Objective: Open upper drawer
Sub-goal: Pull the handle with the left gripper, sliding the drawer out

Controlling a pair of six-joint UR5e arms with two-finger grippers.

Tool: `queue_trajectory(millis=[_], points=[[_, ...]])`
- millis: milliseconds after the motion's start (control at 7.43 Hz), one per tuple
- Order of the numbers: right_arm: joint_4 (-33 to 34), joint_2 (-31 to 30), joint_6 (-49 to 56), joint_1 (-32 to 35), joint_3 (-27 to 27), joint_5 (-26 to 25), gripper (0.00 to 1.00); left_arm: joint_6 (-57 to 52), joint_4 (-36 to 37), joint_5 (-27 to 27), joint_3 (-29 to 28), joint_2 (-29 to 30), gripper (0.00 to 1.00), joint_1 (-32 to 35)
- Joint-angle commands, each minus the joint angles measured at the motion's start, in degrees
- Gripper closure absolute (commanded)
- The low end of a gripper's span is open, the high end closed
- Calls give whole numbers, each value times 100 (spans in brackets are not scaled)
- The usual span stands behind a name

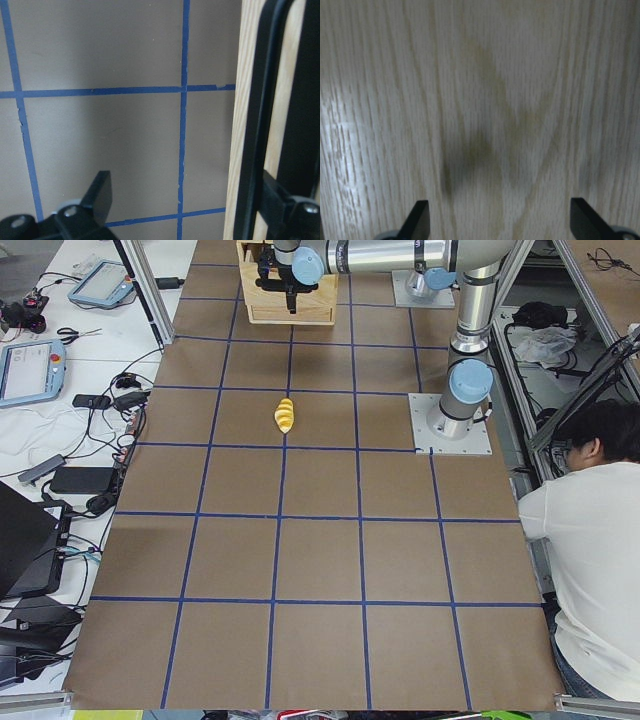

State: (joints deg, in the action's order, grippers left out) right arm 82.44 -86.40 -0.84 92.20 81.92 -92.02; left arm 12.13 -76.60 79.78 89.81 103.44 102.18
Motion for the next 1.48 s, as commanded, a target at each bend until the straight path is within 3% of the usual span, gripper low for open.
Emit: queue_trajectory(millis=[0,1346], points=[[0,0,5,0,0,0,0,-88,-47,230,106,-95,0,-92],[0,0,-4,0,0,0,0,-325,-406,188,3,-385,0,-356]])
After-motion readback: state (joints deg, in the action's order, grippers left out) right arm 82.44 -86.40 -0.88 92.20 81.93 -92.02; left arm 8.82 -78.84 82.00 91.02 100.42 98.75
